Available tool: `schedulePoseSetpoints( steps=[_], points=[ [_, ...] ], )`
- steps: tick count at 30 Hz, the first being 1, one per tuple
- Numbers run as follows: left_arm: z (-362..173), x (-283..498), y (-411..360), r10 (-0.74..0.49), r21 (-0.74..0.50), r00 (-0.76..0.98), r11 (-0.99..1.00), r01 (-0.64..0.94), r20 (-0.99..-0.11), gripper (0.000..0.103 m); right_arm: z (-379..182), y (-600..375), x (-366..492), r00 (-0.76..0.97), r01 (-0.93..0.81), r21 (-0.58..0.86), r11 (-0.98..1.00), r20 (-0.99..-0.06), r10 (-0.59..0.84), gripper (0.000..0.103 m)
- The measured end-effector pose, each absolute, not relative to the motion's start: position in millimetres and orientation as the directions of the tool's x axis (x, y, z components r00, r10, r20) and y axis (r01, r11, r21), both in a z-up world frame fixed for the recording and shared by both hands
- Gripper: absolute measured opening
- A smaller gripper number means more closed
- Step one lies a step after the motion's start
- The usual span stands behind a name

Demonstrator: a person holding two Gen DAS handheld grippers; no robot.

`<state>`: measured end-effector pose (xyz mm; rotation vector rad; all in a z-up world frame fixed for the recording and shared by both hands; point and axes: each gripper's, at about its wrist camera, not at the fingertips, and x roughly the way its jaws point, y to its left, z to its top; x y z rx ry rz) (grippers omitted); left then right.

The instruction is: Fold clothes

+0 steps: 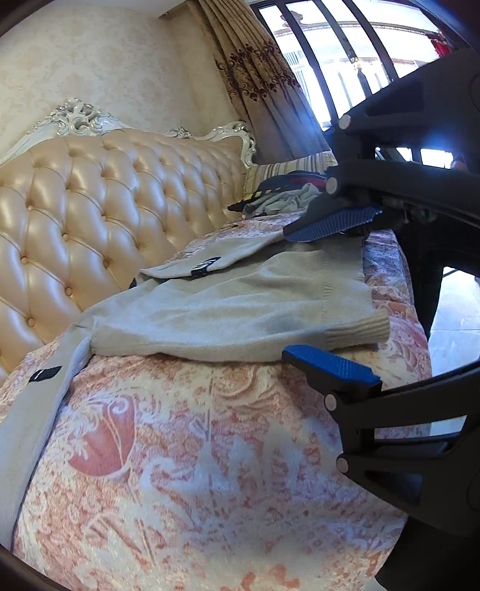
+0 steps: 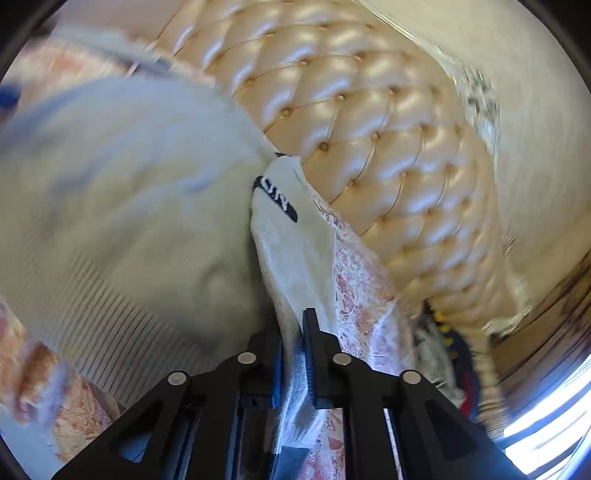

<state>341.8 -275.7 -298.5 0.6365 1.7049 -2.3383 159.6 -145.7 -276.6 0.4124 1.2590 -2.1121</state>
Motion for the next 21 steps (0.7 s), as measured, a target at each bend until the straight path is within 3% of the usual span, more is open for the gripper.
schedulePoseSetpoints(
  steps=[5,8,14,21],
  points=[
    [-251,281,-309,0.144,-0.885,-0.915,-0.349,0.309,-0.377,0.061,-230,-127,119,-0.638,0.764,-0.452,-0.461,-0.635,-0.435,0.007],
    [-241,194,-356,0.25,-0.91,-0.896,-0.297,0.289,-0.366,0.061,-215,-115,93,-0.581,0.787,-0.326,-0.523,-0.677,-0.452,0.007],
    [-268,66,-406,0.354,-0.861,-0.791,-0.311,0.404,-0.499,0.056,-214,-100,63,-0.523,0.789,-0.204,-0.58,-0.719,-0.457,0.007],
    [-308,-5,-411,0.378,-0.713,-0.605,-0.394,0.58,-0.701,0.036,-215,-88,44,-0.504,0.783,-0.165,-0.6,-0.733,-0.457,0.007]
  ],
)
